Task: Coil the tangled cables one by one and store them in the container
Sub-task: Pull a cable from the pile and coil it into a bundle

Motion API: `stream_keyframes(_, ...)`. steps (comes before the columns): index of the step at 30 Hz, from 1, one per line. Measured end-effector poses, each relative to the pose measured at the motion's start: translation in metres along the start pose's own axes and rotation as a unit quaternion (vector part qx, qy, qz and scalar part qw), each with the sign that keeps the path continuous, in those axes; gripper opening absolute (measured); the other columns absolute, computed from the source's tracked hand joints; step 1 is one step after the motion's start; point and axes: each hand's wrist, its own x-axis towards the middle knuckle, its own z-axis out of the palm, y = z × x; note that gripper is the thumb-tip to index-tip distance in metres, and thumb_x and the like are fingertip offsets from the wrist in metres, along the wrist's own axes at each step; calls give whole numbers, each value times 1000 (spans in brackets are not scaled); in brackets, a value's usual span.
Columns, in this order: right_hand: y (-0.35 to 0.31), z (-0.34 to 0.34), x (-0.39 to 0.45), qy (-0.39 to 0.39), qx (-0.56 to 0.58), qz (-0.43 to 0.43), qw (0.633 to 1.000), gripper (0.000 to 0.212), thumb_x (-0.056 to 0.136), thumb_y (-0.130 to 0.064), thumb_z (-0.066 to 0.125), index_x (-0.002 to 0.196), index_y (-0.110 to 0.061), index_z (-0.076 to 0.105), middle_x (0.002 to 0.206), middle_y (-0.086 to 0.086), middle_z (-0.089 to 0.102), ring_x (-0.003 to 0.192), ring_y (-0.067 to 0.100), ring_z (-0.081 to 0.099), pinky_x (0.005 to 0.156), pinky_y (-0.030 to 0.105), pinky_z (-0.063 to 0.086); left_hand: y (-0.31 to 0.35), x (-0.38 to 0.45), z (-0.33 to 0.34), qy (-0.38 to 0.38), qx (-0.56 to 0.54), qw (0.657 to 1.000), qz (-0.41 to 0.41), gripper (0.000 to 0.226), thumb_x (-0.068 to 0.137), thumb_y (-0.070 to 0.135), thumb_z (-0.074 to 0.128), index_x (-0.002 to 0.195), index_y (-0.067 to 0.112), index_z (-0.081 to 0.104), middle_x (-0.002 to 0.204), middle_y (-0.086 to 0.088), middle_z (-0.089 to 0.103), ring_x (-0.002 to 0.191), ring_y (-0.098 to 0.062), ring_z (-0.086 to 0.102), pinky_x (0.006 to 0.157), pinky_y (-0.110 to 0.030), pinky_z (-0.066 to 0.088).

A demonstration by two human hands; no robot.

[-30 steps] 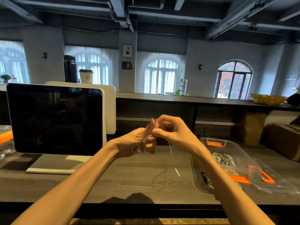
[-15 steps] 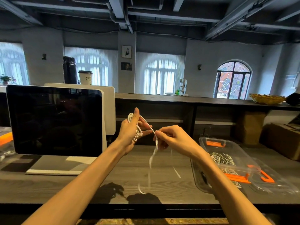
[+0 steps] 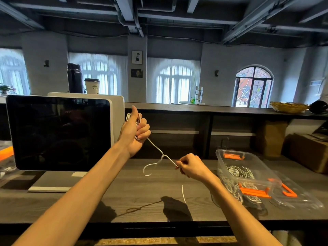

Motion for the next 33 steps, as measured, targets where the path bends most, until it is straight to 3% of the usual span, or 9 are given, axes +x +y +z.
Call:
stream_keyframes(7, 36, 23, 6, 28, -25, 88, 995, 24, 106, -24, 55, 104, -9, 73, 79, -1, 71, 76, 6, 68, 79, 28, 57, 10, -2, -1, -21, 28, 999, 4, 44, 103, 48, 44, 71, 17, 42, 50, 4, 34, 36, -6, 29, 34, -14, 22)
stream_keyframes(11, 18, 25, 8, 7, -78, 52, 996, 24, 103, -36, 55, 107, -23, 75, 98, -3, 74, 91, 12, 69, 92, 42, 58, -5, 0, -2, -23, 74, 997, -6, 47, 103, 49, 46, 68, 17, 42, 50, 2, 34, 36, -6, 30, 34, -14, 23)
stream_keyframes(13, -7, 18, 4, 49, 6, -4, 999, 29, 105, -39, 51, 112, -24, 75, 107, -3, 75, 104, 12, 68, 96, 37, 54, -13, 1, -1, -22, 96, 995, 2, 47, 102, 50, 46, 71, 15, 44, 50, 2, 35, 36, -6, 30, 34, -15, 23)
stream_keyframes(16, -56, 9, -12, 44, 210, -89, 973, 40, 106, -46, 48, 115, -17, 74, 107, -3, 77, 104, 6, 70, 91, 22, 52, -22, 4, 4, -21, 129, 991, 27, 44, 103, 51, 44, 86, 11, 53, 52, 2, 35, 37, -6, 31, 36, -16, 26)
stream_keyframes(19, -90, 7, -23, -13, 310, -119, 943, 40, 103, -47, 54, 115, -12, 70, 100, 7, 76, 93, 16, 75, 90, 31, 60, -30, 7, 10, -2, 140, 989, 50, 47, 101, 54, 47, 76, 14, 52, 55, 1, 37, 43, -8, 33, 41, -16, 33)
stream_keyframes(21, -99, 10, -26, -6, 313, -101, 944, 41, 101, -50, 57, 117, -14, 67, 89, 3, 71, 73, 12, 69, 71, 29, 61, -30, 8, 13, 1, 118, 991, 59, 49, 101, 54, 47, 69, 17, 47, 56, 1, 36, 46, -8, 33, 43, -18, 34)
stream_keyframes(23, -93, 16, -24, 30, 306, -105, 946, 35, 103, -48, 53, 111, -18, 70, 69, -11, 59, 58, 2, 53, 53, 21, 44, -24, 8, 12, 7, 91, 994, 68, 50, 102, 52, 46, 67, 17, 44, 54, 2, 34, 46, -8, 31, 41, -18, 30)
stream_keyframes(26, -73, 20, -24, 47, 282, -152, 946, 39, 108, -43, 46, 88, -24, 73, 56, -15, 42, 53, 1, 39, 51, 16, 29, -3, 13, 5, 28, 56, 995, 81, 49, 101, 52, 47, 67, 17, 44, 53, 4, 33, 44, -6, 28, 39, -17, 24)
stream_keyframes(33, -36, 8, -23, -7, 214, -133, 968, 47, 98, -61, 54, 75, -23, 70, 64, -1, 46, 58, 14, 41, 52, 21, 32, 9, 18, -14, 70, 64, 993, 67, 49, 102, 50, 46, 67, 17, 42, 50, 4, 33, 39, -7, 28, 36, -17, 23)
